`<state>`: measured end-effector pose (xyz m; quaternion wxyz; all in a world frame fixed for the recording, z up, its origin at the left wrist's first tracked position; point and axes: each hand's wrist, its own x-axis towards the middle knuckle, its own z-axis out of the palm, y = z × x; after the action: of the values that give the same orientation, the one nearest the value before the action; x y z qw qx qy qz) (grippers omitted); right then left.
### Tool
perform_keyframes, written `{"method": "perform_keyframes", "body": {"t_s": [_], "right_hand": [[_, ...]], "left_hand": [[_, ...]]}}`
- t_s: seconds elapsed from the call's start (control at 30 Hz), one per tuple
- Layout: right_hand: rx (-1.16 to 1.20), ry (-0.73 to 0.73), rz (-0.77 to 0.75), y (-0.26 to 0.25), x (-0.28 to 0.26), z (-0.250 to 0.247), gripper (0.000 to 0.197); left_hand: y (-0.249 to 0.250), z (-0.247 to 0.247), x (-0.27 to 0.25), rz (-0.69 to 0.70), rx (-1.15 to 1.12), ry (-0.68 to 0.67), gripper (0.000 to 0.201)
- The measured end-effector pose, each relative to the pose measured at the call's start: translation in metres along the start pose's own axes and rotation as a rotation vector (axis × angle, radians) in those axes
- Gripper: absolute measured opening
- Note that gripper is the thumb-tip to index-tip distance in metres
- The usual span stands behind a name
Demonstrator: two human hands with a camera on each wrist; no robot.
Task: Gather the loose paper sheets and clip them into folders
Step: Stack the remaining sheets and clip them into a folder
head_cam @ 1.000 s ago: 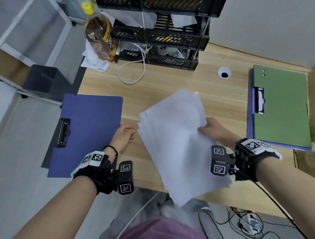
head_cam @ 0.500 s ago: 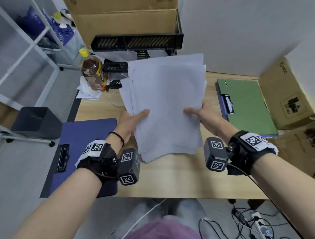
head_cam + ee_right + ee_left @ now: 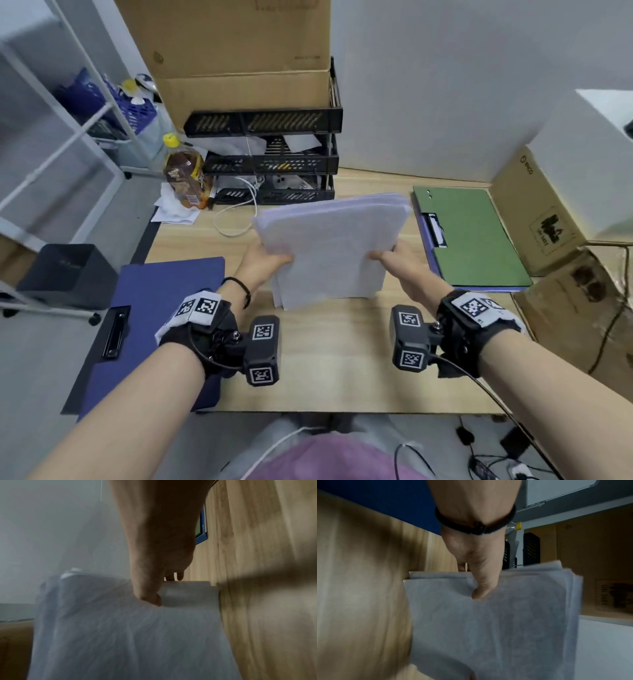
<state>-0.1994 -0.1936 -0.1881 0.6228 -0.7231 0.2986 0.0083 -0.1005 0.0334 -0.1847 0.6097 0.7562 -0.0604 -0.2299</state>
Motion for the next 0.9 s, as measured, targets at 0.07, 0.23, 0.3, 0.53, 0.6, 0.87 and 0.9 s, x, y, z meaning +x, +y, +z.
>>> {"method": "perform_keyframes", "body": {"t_s": [0.07, 0.23, 0.3, 0.53, 0.6, 0.87, 0.9], "right_hand": [[0.000, 0.027, -0.043, -0.013, 0.008, -0.004, 0.032], [0.113, 0.005, -0.123, -0.038, 0.016, -0.021, 0.037], [0.112, -0.009, -0.124, -0.031, 0.013, -0.027, 0.043], [0.056, -0.074, -0.106, -0.012, 0.010, -0.026, 0.044], [0.053, -0.100, -0.109, -0.017, 0.013, -0.024, 0.042], [0.092, -0.079, -0.176, -0.055, 0.023, -0.037, 0.041], [0.082, -0.074, -0.167, -0.050, 0.023, -0.036, 0.039]], "left_hand": [[0.015, 0.007, 0.005, 0.028, -0.021, 0.055, 0.036], [0.045, 0.015, 0.016, 0.103, -0.080, 0.113, 0.038], [0.037, 0.015, 0.015, 0.075, -0.070, 0.134, 0.039], [0.011, 0.037, 0.003, 0.017, -0.031, 0.164, 0.044], [0.016, 0.040, 0.004, 0.006, -0.060, 0.217, 0.037], [0.042, 0.034, 0.020, 0.021, -0.118, 0.203, 0.032], [0.038, 0.035, 0.019, -0.002, -0.115, 0.204, 0.033]]}}
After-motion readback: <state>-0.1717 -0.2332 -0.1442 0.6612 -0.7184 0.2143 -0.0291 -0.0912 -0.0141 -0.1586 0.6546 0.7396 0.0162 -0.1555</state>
